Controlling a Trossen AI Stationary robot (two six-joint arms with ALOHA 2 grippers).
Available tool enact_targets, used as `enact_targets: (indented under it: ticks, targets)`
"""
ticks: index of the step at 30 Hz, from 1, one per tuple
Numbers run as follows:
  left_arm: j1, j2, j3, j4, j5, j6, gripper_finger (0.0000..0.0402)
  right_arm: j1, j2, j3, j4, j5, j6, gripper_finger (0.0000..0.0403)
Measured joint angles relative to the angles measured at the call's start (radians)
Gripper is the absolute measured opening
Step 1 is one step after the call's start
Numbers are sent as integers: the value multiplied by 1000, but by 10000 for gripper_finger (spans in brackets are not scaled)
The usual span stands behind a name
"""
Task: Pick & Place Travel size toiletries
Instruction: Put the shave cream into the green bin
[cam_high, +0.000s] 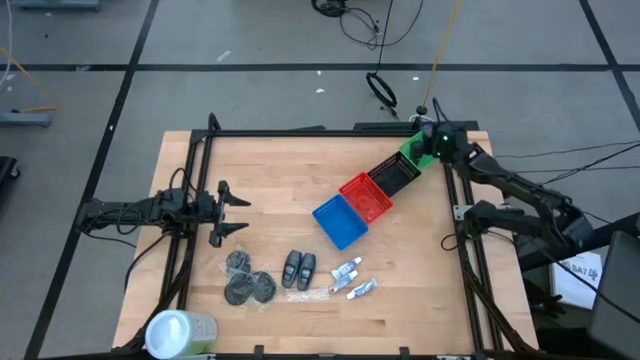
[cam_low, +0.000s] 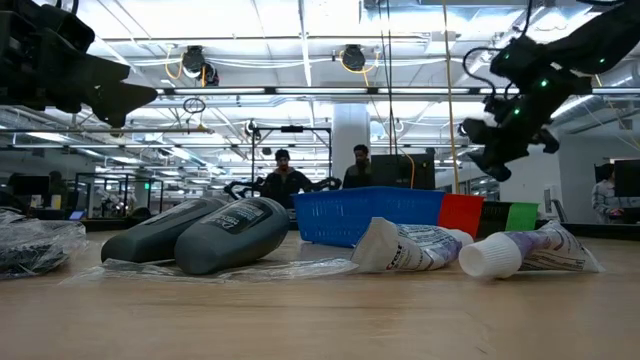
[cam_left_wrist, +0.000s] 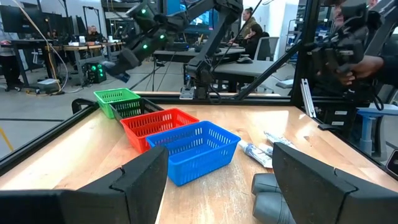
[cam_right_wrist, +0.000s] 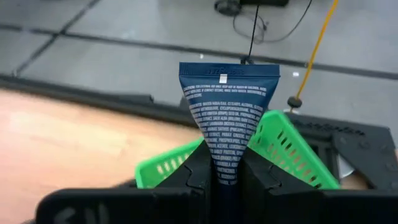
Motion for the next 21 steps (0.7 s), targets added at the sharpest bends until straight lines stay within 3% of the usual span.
enact_targets:
  ticks: [10, 21]
  targets:
    - [0, 0, 0, 0, 0, 0, 283, -14, 111, 0, 36, 29, 0, 36]
    - [0, 0, 0, 0, 0, 0, 283, -12, 128, -8, 47, 50, 31, 36]
